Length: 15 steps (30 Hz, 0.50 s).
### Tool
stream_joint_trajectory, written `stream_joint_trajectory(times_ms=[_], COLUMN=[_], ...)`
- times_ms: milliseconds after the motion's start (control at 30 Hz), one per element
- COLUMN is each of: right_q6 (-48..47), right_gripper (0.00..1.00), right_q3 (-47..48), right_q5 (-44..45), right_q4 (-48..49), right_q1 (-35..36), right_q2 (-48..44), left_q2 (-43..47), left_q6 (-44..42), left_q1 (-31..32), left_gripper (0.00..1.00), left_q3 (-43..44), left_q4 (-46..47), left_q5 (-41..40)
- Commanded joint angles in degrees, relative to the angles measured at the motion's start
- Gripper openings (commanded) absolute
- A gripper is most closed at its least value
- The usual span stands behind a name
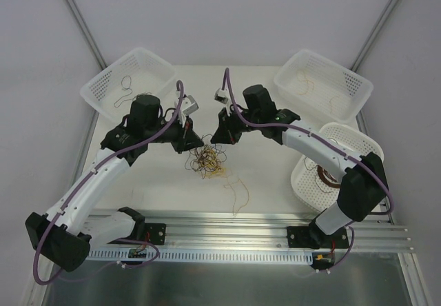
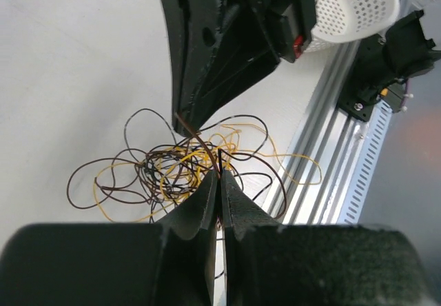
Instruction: Untangle the cables
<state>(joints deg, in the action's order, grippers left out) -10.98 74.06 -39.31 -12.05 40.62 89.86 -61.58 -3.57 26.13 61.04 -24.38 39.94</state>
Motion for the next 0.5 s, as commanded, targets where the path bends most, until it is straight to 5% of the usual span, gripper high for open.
stream_joint_trajectory(times_ms=[0, 100, 200, 267, 467], right_q6=[-1.9, -3.0, -2.8, -2.1, 4.3], right_gripper=[0.01, 0.01, 0.01, 0.01, 0.01], right_q3=[4.3, 8.5, 12.7, 14.3, 19.8], right_q5=[-0.1, 4.6, 11.0, 14.5, 17.6], right_q4=[-0.2, -4.9, -9.0, -10.3, -12.4], right_q1=[0.1, 0.1, 0.2, 0.2, 0.2], right_q2=[-2.8, -4.3, -6.0, -7.0, -7.6], left_q2=[1.8, 1.6, 2.0, 2.8, 6.0], left_q6=[-0.2, 1.5, 3.4, 5.6, 5.5], left_q1=[-0.4, -0.4, -0.5, -0.5, -0.5], left_gripper=[0.00, 0.09, 0.29, 0.50, 0.77], left_q3=[-1.3, -2.8, -4.3, -4.9, -6.3], left_q4=[0.9, 0.9, 0.7, 0.7, 2.4], left_q5=[-4.2, -18.3, -29.3, -31.3, -25.6])
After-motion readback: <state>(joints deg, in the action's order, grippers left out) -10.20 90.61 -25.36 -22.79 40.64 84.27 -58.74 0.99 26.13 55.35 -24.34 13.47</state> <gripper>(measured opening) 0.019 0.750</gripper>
